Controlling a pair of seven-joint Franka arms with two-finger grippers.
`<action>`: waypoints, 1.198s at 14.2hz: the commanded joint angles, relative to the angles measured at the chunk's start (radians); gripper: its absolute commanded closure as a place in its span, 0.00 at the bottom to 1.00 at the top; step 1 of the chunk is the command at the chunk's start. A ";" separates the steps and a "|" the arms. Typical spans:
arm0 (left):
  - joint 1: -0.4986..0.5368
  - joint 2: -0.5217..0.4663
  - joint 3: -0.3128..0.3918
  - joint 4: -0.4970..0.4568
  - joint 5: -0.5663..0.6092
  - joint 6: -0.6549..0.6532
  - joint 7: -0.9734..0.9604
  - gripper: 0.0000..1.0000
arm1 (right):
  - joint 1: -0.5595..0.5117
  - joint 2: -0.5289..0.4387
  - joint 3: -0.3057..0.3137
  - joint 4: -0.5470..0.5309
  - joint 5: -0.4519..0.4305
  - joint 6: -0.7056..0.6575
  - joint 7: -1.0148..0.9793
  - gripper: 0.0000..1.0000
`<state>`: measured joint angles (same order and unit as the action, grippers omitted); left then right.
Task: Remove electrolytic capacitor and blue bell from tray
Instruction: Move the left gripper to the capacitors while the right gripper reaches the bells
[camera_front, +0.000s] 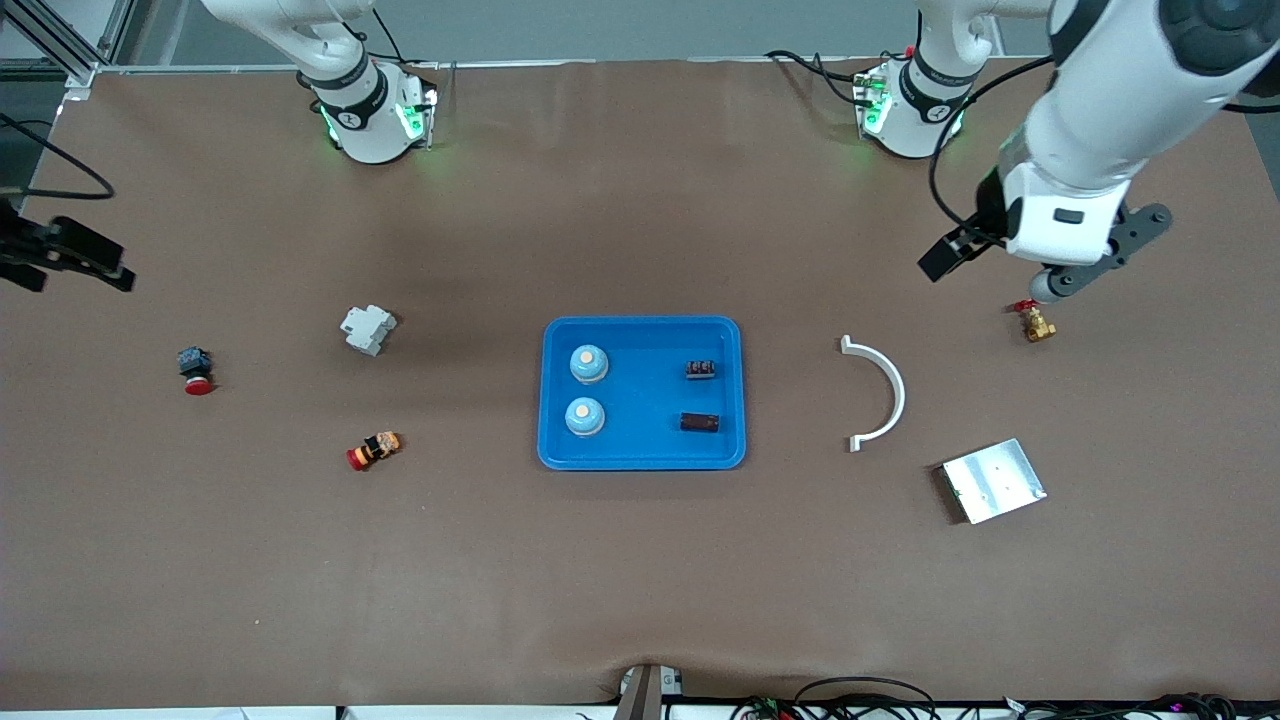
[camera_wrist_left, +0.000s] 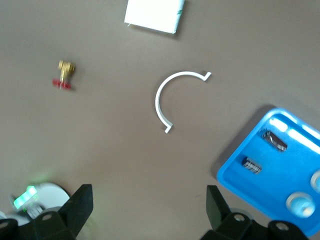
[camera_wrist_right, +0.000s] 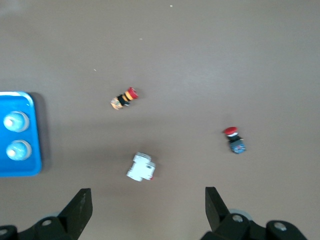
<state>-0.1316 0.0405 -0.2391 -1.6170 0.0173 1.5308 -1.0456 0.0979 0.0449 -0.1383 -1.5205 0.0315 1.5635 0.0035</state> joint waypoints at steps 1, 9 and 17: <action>-0.002 0.039 -0.054 -0.010 -0.020 0.056 -0.277 0.00 | 0.092 0.047 -0.007 -0.006 0.010 0.020 0.102 0.00; -0.069 0.179 -0.109 -0.118 -0.017 0.388 -0.838 0.00 | 0.383 0.239 -0.006 -0.007 0.011 0.153 0.491 0.00; -0.178 0.412 -0.106 -0.095 0.055 0.627 -1.083 0.00 | 0.591 0.479 -0.006 -0.009 0.015 0.371 0.933 0.00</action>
<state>-0.2913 0.3917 -0.3469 -1.7351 0.0305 2.1104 -2.0726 0.6539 0.4706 -0.1311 -1.5432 0.0363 1.8946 0.8398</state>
